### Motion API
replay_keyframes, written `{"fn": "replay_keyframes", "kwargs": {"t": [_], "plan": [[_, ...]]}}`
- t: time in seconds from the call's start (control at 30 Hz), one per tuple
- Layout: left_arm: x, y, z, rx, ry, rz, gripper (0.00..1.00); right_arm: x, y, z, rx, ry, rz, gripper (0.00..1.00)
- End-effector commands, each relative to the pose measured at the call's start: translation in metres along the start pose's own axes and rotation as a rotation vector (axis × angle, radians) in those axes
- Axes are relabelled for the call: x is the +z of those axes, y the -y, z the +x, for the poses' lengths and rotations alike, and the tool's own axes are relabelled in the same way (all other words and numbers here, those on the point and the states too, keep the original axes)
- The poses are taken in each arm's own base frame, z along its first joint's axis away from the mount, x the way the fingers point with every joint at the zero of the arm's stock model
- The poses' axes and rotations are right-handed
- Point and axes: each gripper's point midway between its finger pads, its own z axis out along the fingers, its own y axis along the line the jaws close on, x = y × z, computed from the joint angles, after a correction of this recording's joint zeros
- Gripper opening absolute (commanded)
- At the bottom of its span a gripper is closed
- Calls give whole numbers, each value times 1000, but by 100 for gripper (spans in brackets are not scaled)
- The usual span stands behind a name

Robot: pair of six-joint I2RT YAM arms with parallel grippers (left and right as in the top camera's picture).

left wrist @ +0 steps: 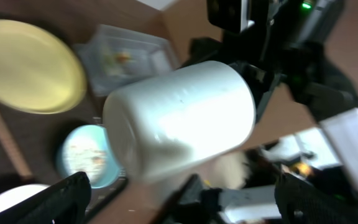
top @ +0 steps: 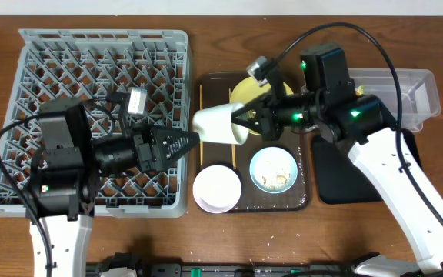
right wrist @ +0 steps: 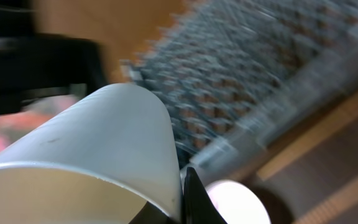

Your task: Sort waste into correct bins and load items into the dishwasher

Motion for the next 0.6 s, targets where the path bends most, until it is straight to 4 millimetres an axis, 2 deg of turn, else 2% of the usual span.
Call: {"fn": "replay_keyframes", "kwargs": {"t": [0.0,0.17,0.23,0.33,0.37,0.5,0.53,0.57], "plan": [[-3,31,3,-12,-53,172,95,0,-54,-3,-134,0,-279,1],[-2,35,6,-17,-71,197,95,10,-71,-5,-188,3,-319,1],[0,38,8,-16,-84,204,90,16,-76,-5,-211,2,-321,1],[4,41,12,-19,-105,216,70,24,-64,-9,-196,13,-229,1],[4,41,13,-19,-107,217,67,25,-60,-10,-183,17,-202,1],[4,41,13,-19,-107,217,62,26,-56,-11,-184,22,-179,2],[4,41,13,-19,-106,216,62,27,-54,-12,-183,23,-168,4],[4,41,13,-18,-106,216,62,27,-51,-12,-181,25,-152,11]]}}
